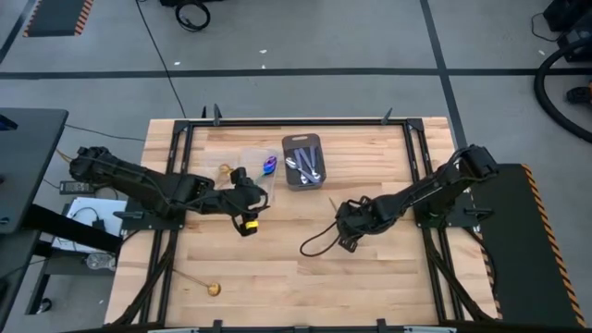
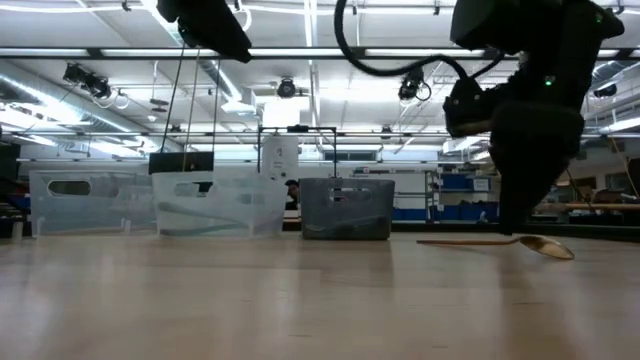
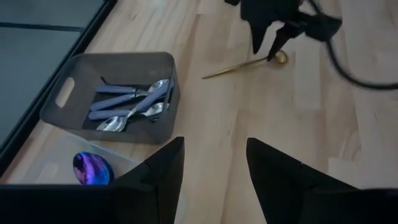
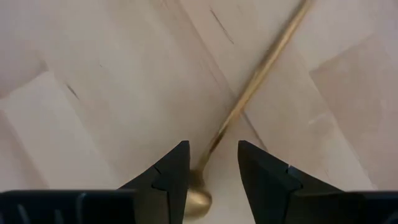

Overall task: Sort silverware by color (type)
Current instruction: Put the gold spoon into the left transparent bin

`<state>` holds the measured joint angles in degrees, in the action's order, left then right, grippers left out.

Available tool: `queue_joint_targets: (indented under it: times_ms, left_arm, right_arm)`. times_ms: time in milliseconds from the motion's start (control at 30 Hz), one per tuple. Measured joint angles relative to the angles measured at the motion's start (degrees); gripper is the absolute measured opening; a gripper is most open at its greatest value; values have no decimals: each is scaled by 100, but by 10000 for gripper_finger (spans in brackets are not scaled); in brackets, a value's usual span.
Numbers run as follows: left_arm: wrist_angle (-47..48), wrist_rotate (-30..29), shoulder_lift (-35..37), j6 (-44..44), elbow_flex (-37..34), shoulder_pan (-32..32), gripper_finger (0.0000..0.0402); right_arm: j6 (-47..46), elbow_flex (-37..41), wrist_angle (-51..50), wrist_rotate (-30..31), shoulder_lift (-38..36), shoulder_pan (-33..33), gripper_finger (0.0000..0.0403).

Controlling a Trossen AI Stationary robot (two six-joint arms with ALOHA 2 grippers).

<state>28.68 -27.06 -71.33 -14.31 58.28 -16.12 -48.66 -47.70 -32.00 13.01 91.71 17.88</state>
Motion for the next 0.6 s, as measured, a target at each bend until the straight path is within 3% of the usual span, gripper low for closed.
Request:
queue_joint_targets:
  times_ms: [433, 600]
  left_arm:
    - [-118, 5, -2, 10, -65, -7, 181]
    - [-111, -12, -2, 2, -68, 20, 181]
  right_arm:
    - [-128, -22, 29, -415, 363, 34, 144]
    - [-75, -15, 0, -503, 323, 32, 121]
